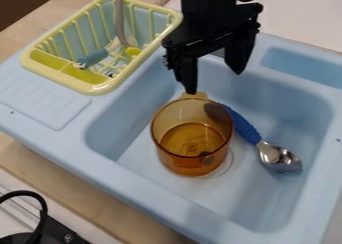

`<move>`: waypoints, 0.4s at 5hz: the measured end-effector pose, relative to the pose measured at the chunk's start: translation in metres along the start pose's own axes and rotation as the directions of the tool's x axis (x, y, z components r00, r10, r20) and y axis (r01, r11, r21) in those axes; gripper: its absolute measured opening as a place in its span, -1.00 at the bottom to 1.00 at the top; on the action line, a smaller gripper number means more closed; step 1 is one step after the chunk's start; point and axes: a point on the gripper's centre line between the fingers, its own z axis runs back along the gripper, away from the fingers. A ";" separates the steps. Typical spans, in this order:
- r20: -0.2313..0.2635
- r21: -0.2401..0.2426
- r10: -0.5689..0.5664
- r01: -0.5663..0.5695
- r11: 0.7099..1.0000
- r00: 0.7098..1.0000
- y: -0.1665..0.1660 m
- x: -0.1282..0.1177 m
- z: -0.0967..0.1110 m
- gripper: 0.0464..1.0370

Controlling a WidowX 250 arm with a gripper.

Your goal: Take the blue spoon and put it on the upper side of the sink.

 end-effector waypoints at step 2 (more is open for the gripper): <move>-0.066 -0.071 -0.273 0.268 0.961 0.960 0.028 -0.016 0.019 0.92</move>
